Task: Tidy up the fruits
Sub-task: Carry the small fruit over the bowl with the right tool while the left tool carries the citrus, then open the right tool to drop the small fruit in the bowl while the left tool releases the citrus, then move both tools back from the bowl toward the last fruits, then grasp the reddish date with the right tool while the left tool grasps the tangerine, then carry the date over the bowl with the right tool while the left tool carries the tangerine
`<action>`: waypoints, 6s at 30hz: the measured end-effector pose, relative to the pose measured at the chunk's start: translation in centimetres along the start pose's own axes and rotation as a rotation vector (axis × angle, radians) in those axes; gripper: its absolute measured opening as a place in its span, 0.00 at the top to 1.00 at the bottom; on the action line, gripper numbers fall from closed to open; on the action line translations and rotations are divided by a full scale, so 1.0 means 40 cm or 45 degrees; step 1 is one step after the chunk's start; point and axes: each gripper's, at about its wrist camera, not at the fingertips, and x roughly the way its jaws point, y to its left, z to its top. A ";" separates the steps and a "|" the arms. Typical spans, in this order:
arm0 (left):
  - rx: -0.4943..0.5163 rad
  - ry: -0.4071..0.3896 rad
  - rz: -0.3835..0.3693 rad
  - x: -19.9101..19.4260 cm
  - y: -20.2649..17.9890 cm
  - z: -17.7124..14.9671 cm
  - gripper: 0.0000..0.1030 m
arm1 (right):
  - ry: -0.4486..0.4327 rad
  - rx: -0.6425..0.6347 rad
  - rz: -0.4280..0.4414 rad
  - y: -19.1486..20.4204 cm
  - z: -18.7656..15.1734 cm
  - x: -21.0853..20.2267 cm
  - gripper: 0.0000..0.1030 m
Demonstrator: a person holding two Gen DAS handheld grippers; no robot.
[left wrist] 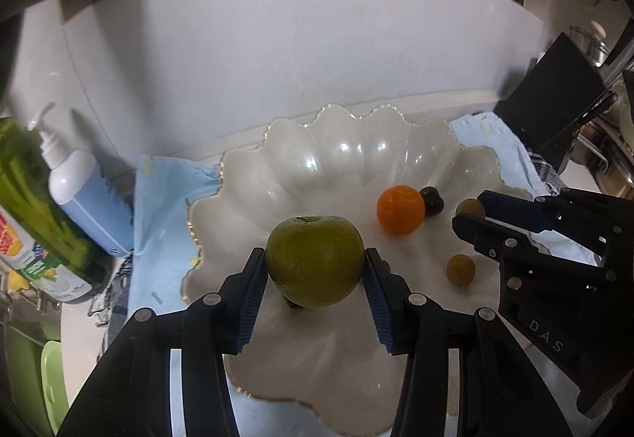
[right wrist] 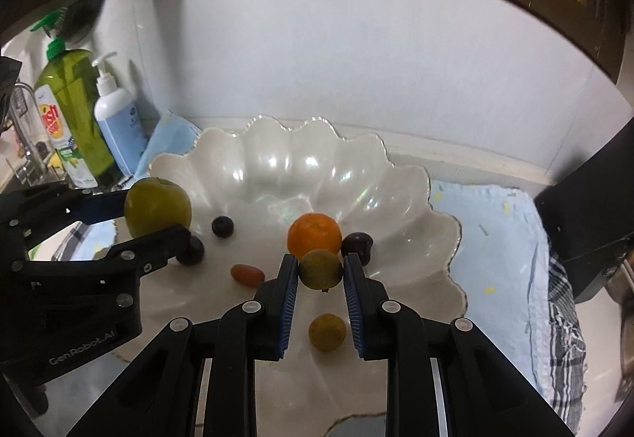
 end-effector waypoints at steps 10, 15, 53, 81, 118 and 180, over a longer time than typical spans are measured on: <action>0.020 0.103 -0.021 0.069 -0.018 0.009 0.53 | 0.107 0.038 0.013 -0.032 0.002 0.060 0.76; 0.017 0.121 -0.027 0.078 -0.020 0.007 0.43 | 0.123 0.045 0.013 -0.036 0.000 0.063 0.75; 0.055 -0.265 0.111 -0.302 -0.022 -0.063 0.11 | -0.162 0.035 -0.026 0.021 -0.063 -0.271 0.51; 0.184 -0.283 0.057 -0.394 -0.063 -0.260 0.13 | -0.125 -0.022 0.037 0.120 -0.230 -0.356 0.51; 0.372 -0.049 -0.157 -0.175 -0.145 -0.389 0.31 | 0.136 -0.042 0.143 0.129 -0.380 -0.203 0.69; 0.086 -0.256 -0.077 -0.381 -0.076 -0.269 0.56 | -0.236 0.039 0.185 0.108 -0.243 -0.370 0.83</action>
